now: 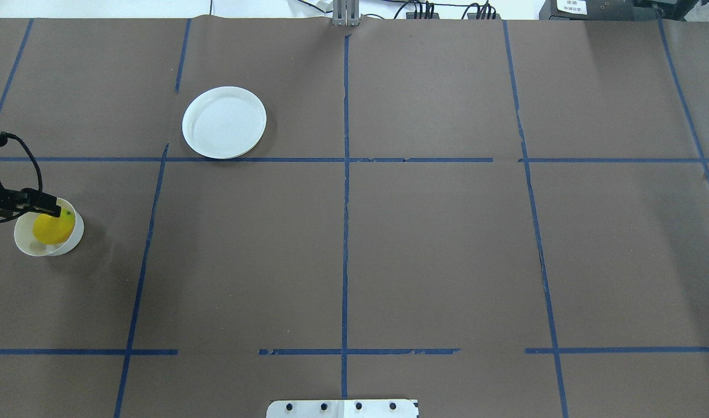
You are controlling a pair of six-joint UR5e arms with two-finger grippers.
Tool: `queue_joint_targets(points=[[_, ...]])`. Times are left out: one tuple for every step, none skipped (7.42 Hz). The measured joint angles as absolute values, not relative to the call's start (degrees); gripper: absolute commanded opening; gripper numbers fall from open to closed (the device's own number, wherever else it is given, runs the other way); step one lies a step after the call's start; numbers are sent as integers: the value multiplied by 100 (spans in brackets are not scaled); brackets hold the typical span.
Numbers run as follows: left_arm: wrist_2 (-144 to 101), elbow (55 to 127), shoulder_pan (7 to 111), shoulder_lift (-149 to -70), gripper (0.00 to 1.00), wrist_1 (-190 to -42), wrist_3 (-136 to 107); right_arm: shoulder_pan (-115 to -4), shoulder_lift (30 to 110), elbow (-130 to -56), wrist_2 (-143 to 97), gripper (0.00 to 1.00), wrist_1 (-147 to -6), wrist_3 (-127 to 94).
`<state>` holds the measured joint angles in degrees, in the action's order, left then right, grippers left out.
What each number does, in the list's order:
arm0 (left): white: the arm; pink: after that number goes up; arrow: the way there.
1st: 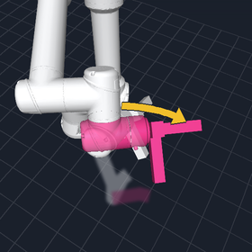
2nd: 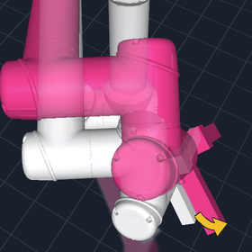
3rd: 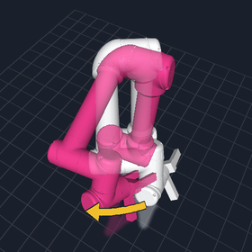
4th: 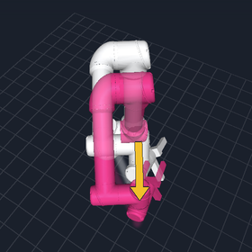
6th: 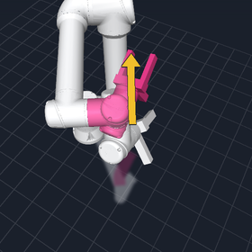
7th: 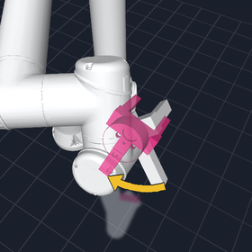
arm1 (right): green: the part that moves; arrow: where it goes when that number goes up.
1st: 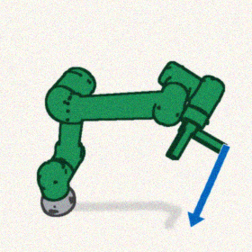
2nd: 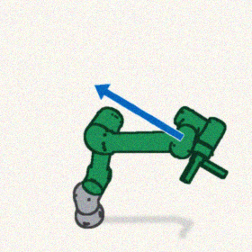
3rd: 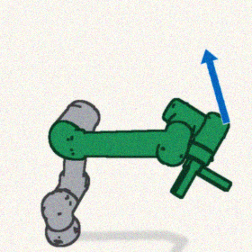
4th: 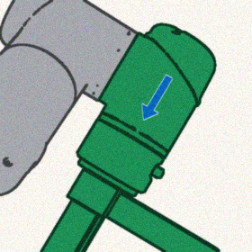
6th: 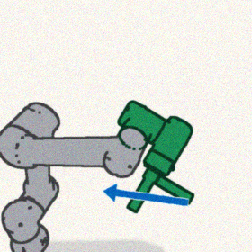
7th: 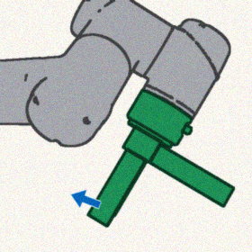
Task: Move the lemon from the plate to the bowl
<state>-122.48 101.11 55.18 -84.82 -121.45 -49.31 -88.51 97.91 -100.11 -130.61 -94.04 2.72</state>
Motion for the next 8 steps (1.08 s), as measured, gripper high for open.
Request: queue_joint_targets(points=[[-12302, 10199, 5523, -8514, 100, -12125, -4929, -8851, 9791, -10011, -13060, 100, -9404, 272], [-12383, 10317, 5532, -8548, 100, -12117, -4925, -8851, 9791, -10011, -13061, 100, -9404, 272], [-12427, 10440, 5563, -8567, 100, -12113, -4902, -8851, 9791, -10011, -13061, 100, -9404, 273], [-12443, 10505, 5681, -8581, 100, -12110, -4718, -8851, 9791, -10011, -13060, 100, -9404, 272], [-12447, 10509, 5917, -8598, 100, -12104, -4338, -8851, 9791, -10011, -13061, 100, -9404, 273], [-12485, 10484, 6236, -8613, 100, -12094, -3938, -8851, 9791, -10011, -13060, 100, -9404, 272], [-12600, 10409, 6577, -8643, 100, -12046, -3555, -8851, 9791, -10011, -13060, 100, -9404, 272], [-12761, 10261, 6944, -8747, 100, -11855, -3062, -8851, 9791, -10011, -13060, 100, -9404, 272]])
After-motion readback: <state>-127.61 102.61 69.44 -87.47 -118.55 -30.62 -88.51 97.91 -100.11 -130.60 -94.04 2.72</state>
